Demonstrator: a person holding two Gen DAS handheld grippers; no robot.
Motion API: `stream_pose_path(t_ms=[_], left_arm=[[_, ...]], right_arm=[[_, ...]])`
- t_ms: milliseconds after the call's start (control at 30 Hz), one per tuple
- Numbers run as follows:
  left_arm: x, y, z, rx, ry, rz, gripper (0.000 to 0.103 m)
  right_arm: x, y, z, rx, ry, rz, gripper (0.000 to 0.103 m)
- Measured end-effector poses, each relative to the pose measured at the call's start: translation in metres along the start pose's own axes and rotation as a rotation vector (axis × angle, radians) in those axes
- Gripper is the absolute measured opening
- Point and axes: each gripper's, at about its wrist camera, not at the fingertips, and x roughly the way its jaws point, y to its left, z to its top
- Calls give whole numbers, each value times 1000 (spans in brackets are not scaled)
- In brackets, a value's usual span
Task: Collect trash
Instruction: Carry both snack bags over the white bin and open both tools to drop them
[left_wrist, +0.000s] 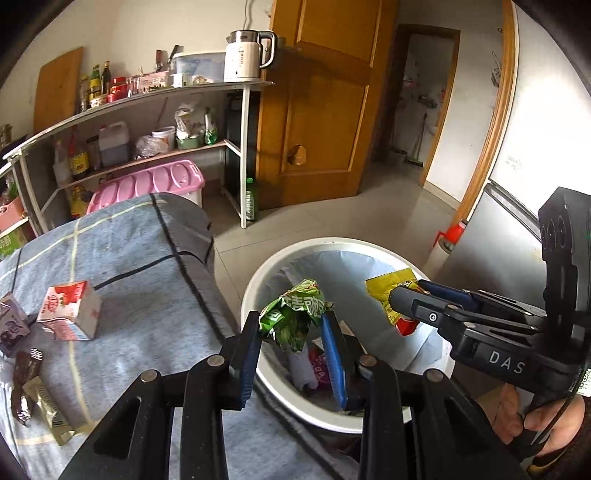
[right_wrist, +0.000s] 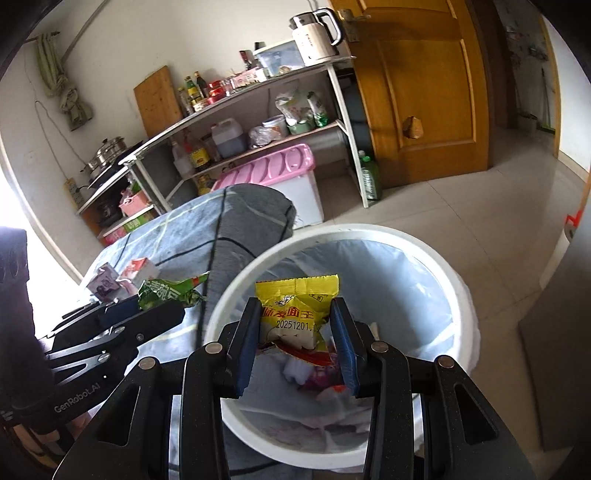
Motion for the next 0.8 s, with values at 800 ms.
stream_pose_path(t_ms=[800], left_arm=[[20,-14,-13,1,63,-12,49]], right_arm=[[11,-36,-13,53,66,-66,59]])
